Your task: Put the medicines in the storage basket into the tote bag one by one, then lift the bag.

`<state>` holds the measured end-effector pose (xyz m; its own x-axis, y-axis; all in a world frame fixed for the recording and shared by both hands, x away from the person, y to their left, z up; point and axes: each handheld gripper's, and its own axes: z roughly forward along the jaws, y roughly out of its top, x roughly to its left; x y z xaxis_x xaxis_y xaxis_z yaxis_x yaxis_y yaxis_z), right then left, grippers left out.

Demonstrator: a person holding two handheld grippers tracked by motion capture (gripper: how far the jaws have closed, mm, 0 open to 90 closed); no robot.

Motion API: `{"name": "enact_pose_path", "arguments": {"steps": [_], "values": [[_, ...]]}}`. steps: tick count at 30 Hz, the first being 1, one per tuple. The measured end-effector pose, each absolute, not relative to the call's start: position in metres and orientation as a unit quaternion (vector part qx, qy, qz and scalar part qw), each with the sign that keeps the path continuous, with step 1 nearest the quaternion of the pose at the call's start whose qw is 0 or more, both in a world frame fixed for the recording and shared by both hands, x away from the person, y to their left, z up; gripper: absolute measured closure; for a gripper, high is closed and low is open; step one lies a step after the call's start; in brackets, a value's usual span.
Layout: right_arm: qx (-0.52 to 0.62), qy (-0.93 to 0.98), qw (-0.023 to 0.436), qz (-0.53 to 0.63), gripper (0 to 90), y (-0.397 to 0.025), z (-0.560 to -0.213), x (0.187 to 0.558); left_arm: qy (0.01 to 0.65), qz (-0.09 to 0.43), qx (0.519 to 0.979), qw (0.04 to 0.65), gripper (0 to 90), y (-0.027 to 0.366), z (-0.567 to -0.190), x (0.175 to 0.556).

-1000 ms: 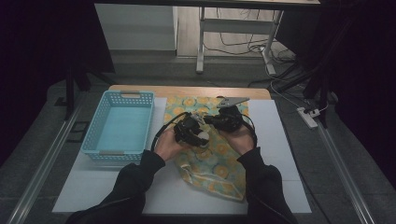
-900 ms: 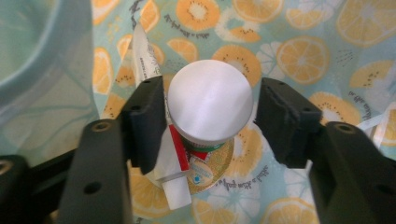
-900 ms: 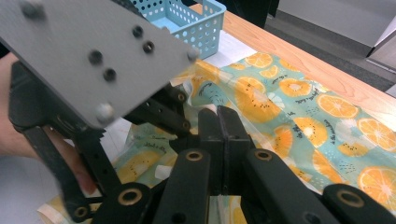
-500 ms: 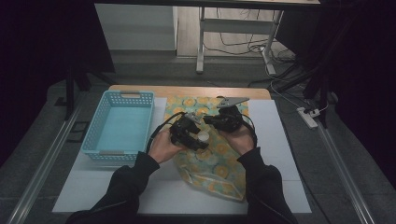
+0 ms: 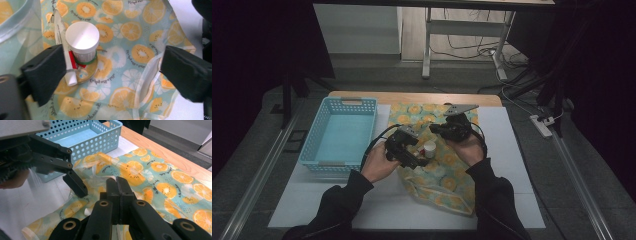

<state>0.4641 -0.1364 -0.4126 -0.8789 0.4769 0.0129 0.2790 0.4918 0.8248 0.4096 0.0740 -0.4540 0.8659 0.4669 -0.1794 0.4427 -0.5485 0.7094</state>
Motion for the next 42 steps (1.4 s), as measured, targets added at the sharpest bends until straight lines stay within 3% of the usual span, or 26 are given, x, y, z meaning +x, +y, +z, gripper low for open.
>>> {"name": "enact_pose_path", "arguments": {"steps": [6,26,42], "values": [[0.220,0.857,0.110,0.452,89.6,-0.136,-0.413,0.464,0.245,0.017,0.884,0.398,0.3,0.076,-0.458,0.402],[0.217,0.858,0.110,0.453,89.6,-0.136,-0.412,0.462,0.234,0.017,0.886,0.399,0.3,0.072,-0.476,0.377],[0.214,0.858,0.110,0.453,89.6,-0.135,-0.411,0.460,0.235,0.011,0.901,0.363,0.0,0.059,-0.492,0.370]]}}
